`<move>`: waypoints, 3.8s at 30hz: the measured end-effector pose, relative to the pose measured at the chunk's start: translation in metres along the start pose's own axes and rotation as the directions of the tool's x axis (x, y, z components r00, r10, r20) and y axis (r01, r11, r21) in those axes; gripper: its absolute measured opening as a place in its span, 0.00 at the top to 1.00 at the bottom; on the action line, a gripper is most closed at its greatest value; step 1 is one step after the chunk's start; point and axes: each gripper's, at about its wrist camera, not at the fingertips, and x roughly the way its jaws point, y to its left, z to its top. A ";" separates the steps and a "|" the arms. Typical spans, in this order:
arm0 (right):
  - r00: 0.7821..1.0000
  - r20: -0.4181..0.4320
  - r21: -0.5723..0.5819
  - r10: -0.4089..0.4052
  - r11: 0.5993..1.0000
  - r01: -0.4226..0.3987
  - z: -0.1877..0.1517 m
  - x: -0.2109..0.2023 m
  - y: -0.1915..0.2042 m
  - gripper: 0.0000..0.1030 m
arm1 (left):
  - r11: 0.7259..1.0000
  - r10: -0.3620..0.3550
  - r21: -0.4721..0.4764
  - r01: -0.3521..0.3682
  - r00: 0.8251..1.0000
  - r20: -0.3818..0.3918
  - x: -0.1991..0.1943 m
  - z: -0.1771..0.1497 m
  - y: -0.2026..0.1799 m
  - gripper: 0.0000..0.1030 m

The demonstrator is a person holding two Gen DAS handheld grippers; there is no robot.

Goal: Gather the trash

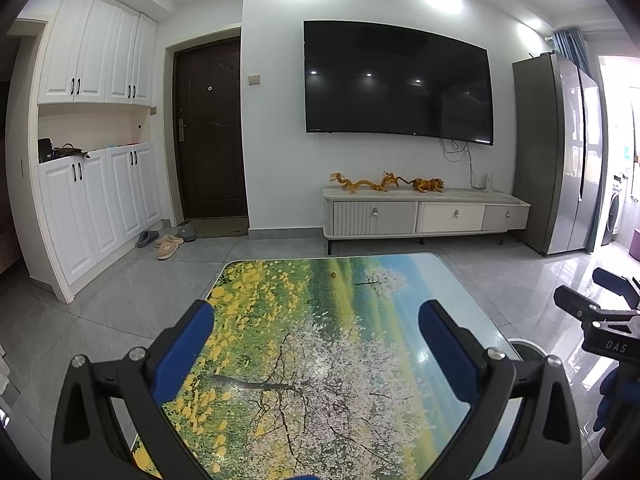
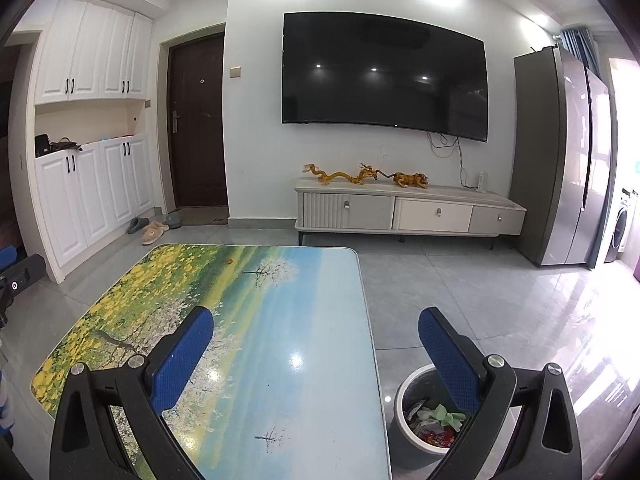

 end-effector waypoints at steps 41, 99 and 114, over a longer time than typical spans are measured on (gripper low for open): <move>0.991 -0.131 0.009 -0.033 0.999 0.035 -0.018 0.049 -0.003 0.00 | 1.000 -0.007 -0.011 0.006 0.997 -0.074 0.042 -0.024 0.018 0.00; 0.977 -0.204 -0.048 0.063 0.996 -0.075 -0.045 0.085 0.017 0.00 | 1.000 0.009 0.022 -0.006 0.993 -0.116 0.065 -0.038 -0.017 0.00; 0.976 -0.208 -0.069 0.062 0.995 -0.078 -0.044 0.079 0.028 0.00 | 1.000 -0.006 0.028 0.009 0.994 -0.113 0.059 -0.041 -0.018 0.00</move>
